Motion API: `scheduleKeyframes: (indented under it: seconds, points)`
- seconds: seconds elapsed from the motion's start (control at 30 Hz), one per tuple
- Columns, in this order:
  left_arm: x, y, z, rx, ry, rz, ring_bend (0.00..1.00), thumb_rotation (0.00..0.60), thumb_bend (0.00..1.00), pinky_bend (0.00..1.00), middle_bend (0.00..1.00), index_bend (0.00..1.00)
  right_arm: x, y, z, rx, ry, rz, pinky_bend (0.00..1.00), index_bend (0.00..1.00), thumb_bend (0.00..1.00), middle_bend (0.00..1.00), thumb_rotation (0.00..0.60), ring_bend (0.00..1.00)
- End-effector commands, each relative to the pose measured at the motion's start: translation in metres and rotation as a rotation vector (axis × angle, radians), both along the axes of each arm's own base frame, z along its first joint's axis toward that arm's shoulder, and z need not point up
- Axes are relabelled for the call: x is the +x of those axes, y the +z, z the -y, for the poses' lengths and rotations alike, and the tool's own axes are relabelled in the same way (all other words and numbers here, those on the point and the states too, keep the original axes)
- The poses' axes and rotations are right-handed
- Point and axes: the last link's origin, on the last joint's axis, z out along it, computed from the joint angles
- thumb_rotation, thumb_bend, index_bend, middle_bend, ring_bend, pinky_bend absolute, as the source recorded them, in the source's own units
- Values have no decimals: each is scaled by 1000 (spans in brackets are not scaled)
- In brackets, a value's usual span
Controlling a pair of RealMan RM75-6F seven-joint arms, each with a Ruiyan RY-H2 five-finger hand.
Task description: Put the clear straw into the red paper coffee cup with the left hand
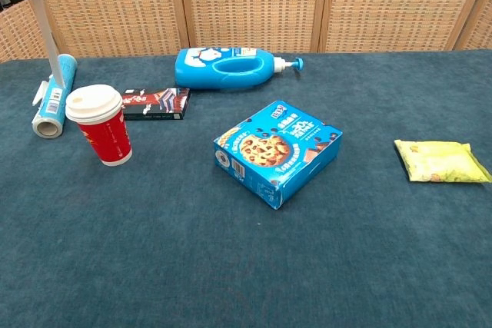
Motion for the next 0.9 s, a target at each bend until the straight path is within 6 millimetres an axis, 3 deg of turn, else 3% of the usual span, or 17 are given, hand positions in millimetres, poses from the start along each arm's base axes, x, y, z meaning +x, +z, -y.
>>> scheduleKeyframes:
  seconds: [0.03, 0.9]
  points:
    - [-4, -4, -3, -12, 22, 15, 0, 600, 490, 0, 0, 632, 0, 0, 0, -1, -1, -2, 0, 0, 0, 0, 600, 0]
    - [-6, -26, -7, -49, 19, 44, 0, 600, 493, 0, 0, 632, -4, -2, 2, 6, -17, -6, 0, 0, 0, 0, 600, 0]
